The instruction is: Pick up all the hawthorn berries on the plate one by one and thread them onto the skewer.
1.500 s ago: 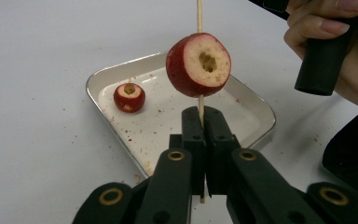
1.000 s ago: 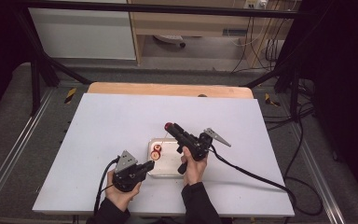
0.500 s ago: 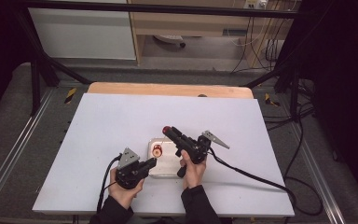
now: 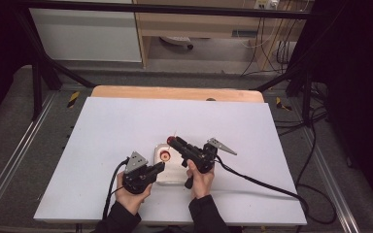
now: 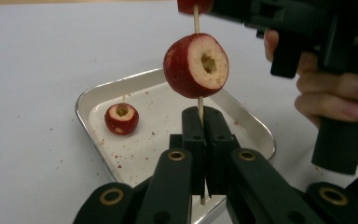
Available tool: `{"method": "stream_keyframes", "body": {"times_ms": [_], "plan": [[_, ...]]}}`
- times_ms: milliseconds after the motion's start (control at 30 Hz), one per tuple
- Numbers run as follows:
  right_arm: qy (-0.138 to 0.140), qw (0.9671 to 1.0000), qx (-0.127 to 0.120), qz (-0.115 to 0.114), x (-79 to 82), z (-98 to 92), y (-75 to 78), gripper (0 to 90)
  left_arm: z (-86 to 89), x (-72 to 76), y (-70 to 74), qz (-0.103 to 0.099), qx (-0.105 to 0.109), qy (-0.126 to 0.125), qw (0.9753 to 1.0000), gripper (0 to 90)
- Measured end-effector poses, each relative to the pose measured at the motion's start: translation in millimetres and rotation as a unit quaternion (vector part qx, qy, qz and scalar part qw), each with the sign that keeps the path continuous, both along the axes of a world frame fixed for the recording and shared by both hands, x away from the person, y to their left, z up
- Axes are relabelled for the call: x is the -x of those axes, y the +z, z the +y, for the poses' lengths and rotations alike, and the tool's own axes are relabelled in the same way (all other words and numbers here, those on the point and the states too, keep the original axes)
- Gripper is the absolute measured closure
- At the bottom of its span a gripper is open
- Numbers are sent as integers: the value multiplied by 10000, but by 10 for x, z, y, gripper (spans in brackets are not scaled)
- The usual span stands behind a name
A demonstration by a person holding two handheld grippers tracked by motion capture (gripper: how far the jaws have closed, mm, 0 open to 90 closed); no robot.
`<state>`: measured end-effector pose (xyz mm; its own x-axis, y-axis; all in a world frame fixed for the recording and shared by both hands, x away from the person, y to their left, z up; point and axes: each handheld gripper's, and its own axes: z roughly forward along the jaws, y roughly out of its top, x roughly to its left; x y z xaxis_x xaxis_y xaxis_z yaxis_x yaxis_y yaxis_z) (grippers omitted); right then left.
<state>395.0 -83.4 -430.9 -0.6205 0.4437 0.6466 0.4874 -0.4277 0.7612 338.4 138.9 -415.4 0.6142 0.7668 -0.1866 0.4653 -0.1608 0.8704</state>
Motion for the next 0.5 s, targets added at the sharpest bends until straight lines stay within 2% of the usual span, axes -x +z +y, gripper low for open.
{"method": "stream_keyframes", "body": {"times_ms": [167, 333, 400, 500], "plan": [[49, 9999, 88, 59, 41, 33, -68, 629, -9, -53, -16, 50, -51, 7, 10000, 883], [63, 9998, 179, 101, 41, 37, -76, 620, 16, -63, -34, 1, -79, -50, 10000, 883], [11, 9997, 259, 54, 42, 27, -62, 564, 45, -59, -35, 13, -106, -133, 9999, 883], [-7, 9987, 504, -14, 44, -9, -2, 467, 125, -29, -49, -29, -219, -185, 9996, 883]]}}
